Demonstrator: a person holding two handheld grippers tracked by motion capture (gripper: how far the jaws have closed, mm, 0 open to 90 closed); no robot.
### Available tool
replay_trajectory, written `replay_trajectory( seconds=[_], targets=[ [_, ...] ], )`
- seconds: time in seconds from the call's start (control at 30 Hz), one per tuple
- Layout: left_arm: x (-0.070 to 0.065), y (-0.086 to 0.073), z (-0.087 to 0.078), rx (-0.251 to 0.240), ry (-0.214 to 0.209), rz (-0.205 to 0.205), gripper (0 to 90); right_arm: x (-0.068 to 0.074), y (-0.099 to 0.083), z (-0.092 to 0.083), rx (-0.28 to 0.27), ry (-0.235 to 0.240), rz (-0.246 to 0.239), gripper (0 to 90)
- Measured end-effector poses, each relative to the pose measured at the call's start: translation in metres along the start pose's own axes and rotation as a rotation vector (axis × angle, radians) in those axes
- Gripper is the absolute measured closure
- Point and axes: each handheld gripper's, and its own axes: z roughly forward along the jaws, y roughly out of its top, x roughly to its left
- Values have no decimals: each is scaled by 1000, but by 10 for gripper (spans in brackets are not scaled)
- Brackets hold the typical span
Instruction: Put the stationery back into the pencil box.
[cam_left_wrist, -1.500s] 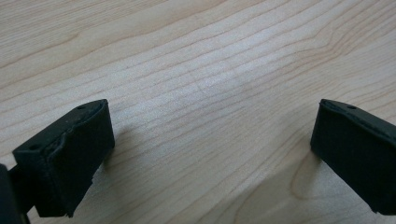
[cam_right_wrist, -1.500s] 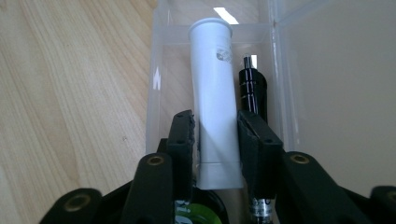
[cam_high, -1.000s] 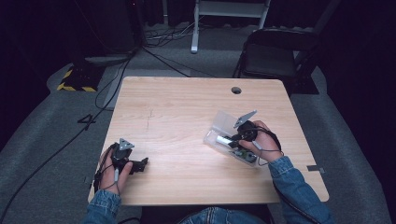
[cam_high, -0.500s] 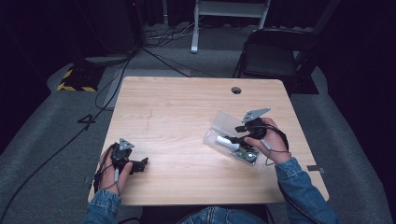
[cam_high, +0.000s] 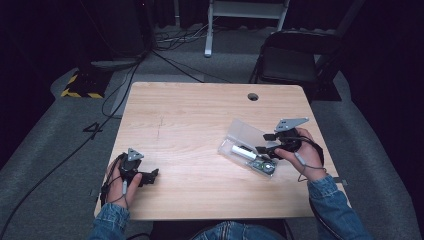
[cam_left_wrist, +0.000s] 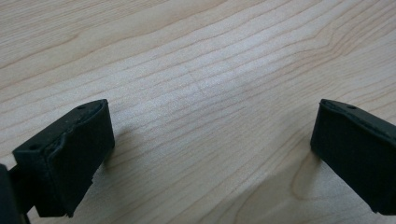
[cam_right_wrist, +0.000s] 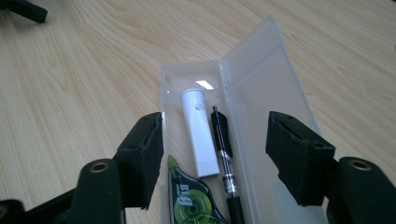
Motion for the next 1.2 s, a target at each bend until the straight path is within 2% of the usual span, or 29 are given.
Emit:
replay_trajectory(
  seconds=[0.37,0.63,0.97,1.2],
  targets=[
    [1,1,1,0,1,3,0,-13,-29,-28,-9,-63,61,359],
    [1,2,1,3,-3,10,0,-24,-49,-40,-10,-96,114,345],
    [1,3,2,4,-2,8,0,-33,-62,-41,9,-143,132,332],
    [1,3,2,4,-2,8,0,-40,-78,-42,25,-168,182,323]
  ],
)
